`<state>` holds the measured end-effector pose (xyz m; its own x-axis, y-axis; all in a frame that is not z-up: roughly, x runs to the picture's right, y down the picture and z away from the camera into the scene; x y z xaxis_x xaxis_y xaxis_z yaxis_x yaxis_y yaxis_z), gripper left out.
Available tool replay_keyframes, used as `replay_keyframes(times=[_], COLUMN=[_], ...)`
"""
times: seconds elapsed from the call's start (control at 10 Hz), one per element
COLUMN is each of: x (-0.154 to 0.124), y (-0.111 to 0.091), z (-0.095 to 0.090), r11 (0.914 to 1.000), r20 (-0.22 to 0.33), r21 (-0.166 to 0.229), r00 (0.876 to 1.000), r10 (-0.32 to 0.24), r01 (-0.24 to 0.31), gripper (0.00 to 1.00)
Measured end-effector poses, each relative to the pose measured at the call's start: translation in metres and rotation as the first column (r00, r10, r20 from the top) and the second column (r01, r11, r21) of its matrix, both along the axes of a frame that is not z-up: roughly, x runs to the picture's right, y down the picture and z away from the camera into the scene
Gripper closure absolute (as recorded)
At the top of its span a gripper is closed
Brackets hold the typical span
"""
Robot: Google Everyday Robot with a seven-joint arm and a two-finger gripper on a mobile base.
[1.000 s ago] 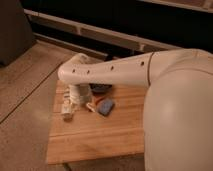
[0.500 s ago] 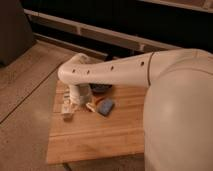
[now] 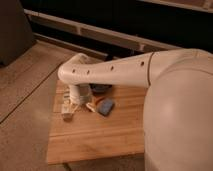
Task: Knock the eraser over
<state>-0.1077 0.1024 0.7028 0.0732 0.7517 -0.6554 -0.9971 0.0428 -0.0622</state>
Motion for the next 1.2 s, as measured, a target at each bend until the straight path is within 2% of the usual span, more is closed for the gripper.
replay_keyframes(times=[0.3, 0.4, 0.5, 0.6, 0.7, 0.9, 1.0, 1.2], x=[0.000, -0.001, -0.007, -0.010, -0.012, -0.013, -0.014, -0.015], y=[-0.002, -0.012, -0.035, -0.051, -0.077, -0.102, -0.104, -0.102], z=[0.000, 0.001, 0.001, -0.001, -0.007, -0.016, -0.017, -0.016], r11=[1.0000, 0.9989, 0.9905, 0.9785, 0.9475, 0.9037, 0.8978, 0.8991], r20=[0.002, 0.017, 0.063, 0.098, 0.152, 0.197, 0.203, 0.201], r21=[0.009, 0.047, 0.138, 0.206, 0.319, 0.428, 0.440, 0.436], r00=[1.000, 1.000, 0.998, 0.995, 0.986, 0.973, 0.971, 0.971], r10=[-0.002, -0.002, -0.010, -0.025, -0.066, -0.119, -0.127, -0.132], r01=[0.002, 0.002, 0.001, 0.005, 0.015, 0.023, 0.025, 0.032], gripper=[0.35, 0.35, 0.35, 0.35, 0.35, 0.35, 0.35, 0.35])
